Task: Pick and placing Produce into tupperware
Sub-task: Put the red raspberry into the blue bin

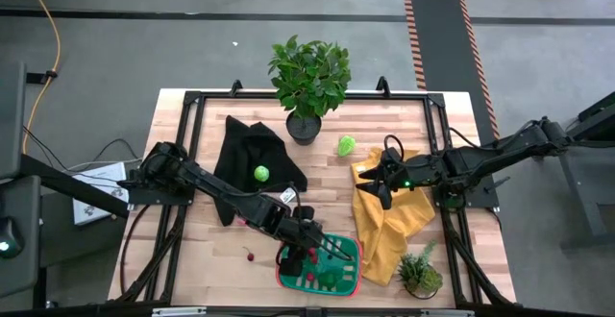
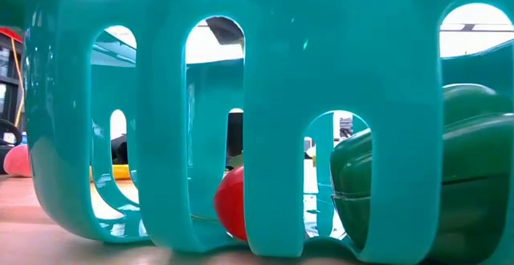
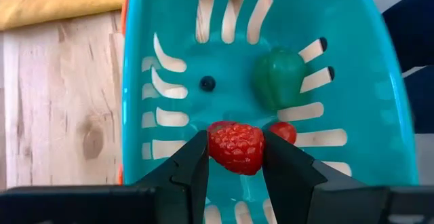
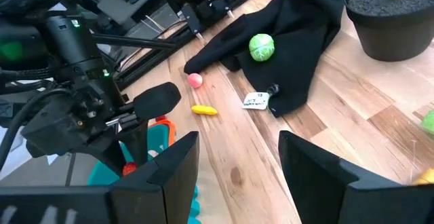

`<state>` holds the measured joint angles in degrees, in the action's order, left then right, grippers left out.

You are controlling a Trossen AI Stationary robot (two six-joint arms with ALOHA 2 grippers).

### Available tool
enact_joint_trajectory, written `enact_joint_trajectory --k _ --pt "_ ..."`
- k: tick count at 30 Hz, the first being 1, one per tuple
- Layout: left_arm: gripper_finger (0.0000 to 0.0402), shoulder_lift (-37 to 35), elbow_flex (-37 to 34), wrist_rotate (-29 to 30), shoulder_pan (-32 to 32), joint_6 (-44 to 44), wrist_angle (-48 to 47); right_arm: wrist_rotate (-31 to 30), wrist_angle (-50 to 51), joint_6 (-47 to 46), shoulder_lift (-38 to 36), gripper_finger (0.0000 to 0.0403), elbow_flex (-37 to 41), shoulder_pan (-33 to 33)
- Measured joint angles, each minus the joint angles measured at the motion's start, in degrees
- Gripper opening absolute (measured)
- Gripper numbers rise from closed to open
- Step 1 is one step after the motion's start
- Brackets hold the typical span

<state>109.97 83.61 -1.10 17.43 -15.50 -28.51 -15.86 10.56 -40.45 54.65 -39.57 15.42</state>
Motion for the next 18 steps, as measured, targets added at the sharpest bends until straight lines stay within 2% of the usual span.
enact_joint_trajectory --k 7,12,18 --pt "0.0111 0.2 0.0 0.0 0.0 0.1 -0.2 0.0 0.1 0.0 0.0 0.0193 0.0 0.0" --pt "0.0111 2.7 0.0 -2.6 0.0 0.1 0.8 0.0 0.5 0.0 0.0 0.0193 0.0 0.0" --pt "0.0111 4.3 0.1 -2.8 -0.1 0.0 1.4 0.0 1.1 0.0 0.0 0.0193 0.0 0.0"
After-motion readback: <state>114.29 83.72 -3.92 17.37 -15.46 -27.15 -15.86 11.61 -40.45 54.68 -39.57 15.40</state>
